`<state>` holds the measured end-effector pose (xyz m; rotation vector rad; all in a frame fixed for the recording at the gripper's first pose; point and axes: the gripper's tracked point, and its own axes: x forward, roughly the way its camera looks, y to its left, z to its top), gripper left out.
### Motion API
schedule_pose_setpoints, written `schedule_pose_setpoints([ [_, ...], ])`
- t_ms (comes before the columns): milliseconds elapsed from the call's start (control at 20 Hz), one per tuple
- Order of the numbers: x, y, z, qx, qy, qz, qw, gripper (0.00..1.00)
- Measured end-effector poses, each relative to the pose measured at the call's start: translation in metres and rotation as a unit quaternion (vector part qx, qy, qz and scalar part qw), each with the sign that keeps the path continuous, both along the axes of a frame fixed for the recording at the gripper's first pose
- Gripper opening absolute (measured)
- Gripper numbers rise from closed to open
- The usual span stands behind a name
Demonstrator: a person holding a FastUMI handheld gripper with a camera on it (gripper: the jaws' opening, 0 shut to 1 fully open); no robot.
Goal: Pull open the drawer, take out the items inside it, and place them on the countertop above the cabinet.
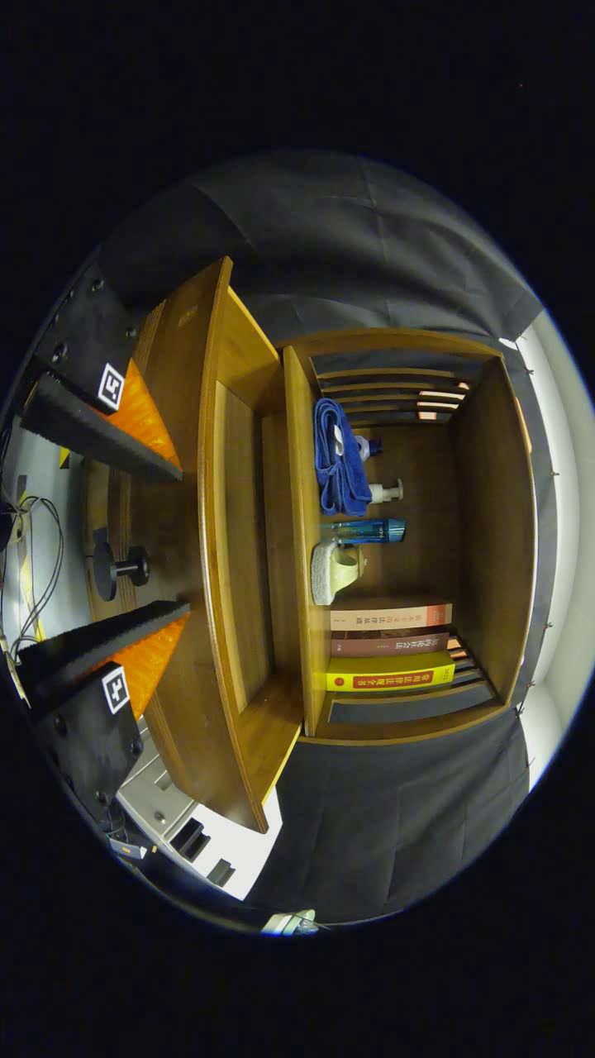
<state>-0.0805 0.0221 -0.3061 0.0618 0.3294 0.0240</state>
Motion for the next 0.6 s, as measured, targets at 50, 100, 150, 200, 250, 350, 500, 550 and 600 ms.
schedule_pose_setpoints([
  [50, 0.006, 0.000, 0.001, -0.011, -0.001, 0.000, 1.000, 0.96],
  [100, 0.011, 0.001, 0.004, -0.028, -0.005, 0.000, 1.000, 0.96],
  [150, 0.019, 0.002, 0.006, -0.045, -0.011, 0.001, 0.999, 0.96],
  [200, 0.028, 0.002, 0.011, -0.053, -0.016, 0.001, 0.998, 0.96],
  [250, 0.035, 0.004, 0.006, -0.061, -0.004, 0.001, 0.998, 0.96],
  [350, 0.051, 0.004, 0.000, -0.057, -0.001, 0.000, 0.998, 0.96],
  [500, 0.069, 0.004, -0.003, -0.057, -0.001, -0.003, 0.998, 0.96],
  [550, 0.075, 0.004, -0.005, -0.059, 0.001, -0.005, 0.998, 0.96],
  [600, 0.078, 0.004, -0.005, -0.063, 0.002, -0.006, 0.998, 0.96],
])
